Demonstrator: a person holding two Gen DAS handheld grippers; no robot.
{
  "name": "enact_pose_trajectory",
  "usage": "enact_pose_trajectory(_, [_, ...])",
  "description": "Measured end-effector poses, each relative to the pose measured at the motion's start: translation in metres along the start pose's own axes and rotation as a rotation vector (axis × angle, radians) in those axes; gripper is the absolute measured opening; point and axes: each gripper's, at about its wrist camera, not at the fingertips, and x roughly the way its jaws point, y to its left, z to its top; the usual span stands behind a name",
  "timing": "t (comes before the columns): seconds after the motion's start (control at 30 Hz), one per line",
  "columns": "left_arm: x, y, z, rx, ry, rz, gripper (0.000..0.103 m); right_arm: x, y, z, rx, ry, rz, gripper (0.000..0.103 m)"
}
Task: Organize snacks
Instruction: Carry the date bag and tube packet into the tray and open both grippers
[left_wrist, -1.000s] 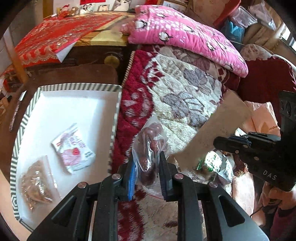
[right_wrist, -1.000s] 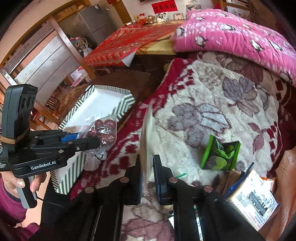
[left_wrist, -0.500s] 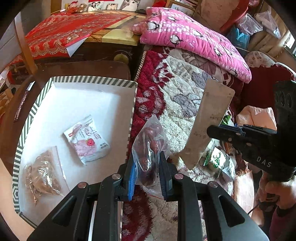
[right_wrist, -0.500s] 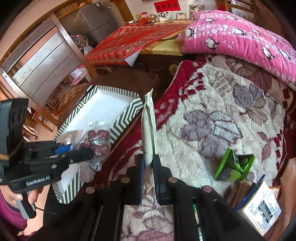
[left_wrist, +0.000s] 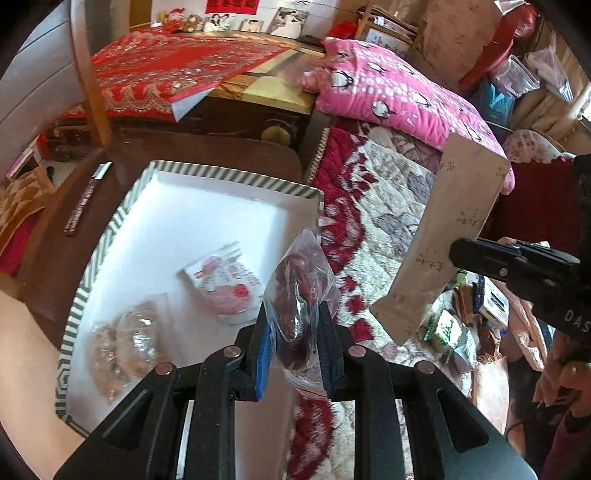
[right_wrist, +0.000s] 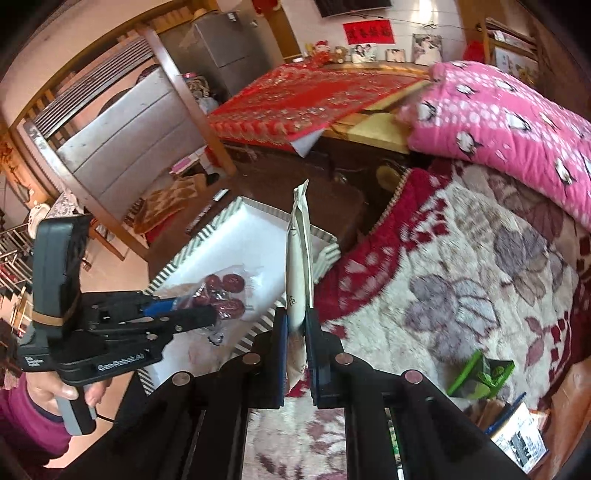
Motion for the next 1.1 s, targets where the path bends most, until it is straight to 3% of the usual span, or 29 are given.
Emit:
enact_pose_trajectory(0.67, [-0.034,0.075,-0.021,-0.112,-0.034,0.117,0.021,0.044,0.092,0.006,-0.115,0.073,0.147,0.01])
enact_pose_trajectory(1.1, [-0.026,0.098,-0.027,-0.153,-0.003,0.151,0.021,0.083,0.115,-0.009,-0.11,0.169,0.232,0.01])
